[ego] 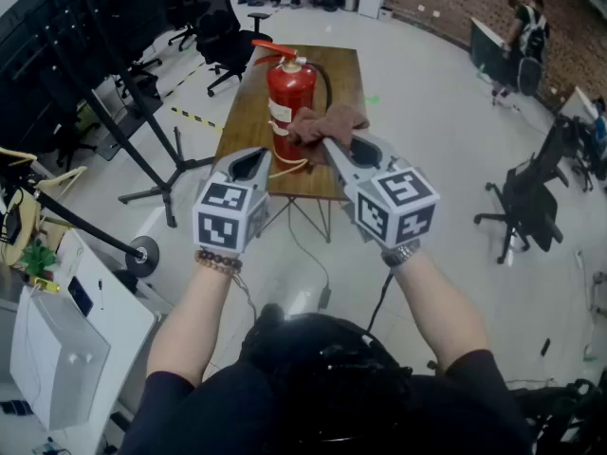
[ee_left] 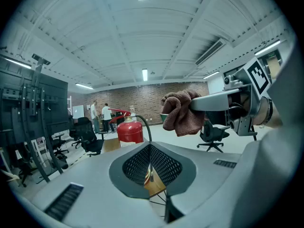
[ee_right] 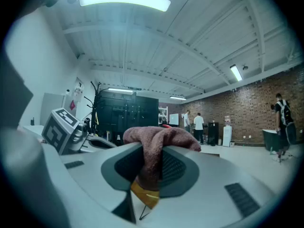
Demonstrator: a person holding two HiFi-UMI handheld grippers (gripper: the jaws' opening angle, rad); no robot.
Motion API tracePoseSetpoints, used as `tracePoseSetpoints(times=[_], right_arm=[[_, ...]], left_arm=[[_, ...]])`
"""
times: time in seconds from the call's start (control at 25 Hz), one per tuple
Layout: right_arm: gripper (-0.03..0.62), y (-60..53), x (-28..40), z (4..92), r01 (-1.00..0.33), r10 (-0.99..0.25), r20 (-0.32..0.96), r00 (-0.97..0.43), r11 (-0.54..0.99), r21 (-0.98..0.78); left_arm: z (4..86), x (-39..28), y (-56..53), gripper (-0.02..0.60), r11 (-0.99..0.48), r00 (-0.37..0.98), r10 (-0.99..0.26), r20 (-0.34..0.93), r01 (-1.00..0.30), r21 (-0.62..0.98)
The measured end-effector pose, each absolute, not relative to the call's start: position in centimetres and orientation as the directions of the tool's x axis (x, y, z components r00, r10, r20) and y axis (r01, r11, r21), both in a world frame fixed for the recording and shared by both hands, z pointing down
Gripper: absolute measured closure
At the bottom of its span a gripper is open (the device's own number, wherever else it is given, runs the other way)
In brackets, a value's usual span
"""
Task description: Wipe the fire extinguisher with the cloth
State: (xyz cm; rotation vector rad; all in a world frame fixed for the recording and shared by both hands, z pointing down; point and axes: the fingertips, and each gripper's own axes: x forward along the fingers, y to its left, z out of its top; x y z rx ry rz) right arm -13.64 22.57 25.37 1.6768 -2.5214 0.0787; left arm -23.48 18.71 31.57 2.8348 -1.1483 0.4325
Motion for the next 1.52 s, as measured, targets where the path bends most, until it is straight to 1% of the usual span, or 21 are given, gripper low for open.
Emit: tracePoseSetpoints(times=[0.32, 0.76, 1.24, 1.52], right_arm=[[0.493, 12.4, -15.8, 25.0, -0.933, -0.925, 0.144, -0.351, 0.358, 0.031], [0.493, 1.8, -16.1, 25.4, -0.967, -0.952, 0.182, -0.247, 0.255, 0.019], [0.493, -2.8, -14.3, 26.2, -0.981, -0.951, 0.256, -0.175, 0.191, 0.037], [0.499, -3.4, -14.1, 26.7, -0.976, -0.941, 0.282, -0.189, 0.212, 0.052]], left_arm=[[32.1, -25.8, 9.2, 0.581, -0.748, 0.712, -0.643, 0.281, -0.663, -0.034], [33.8, -27.1, -0.3, 0.581, -0.813, 0.778, -0.553, 0.297, -0.582, 0.012], [34.6, -26.2, -5.1, 0.581, -0.854, 0.82, -0.489, 0.298, -0.52, 0.028], [35.6, -25.4, -5.7, 0.581, -0.858, 0.823, -0.475, 0.313, -0.511, 0.042]])
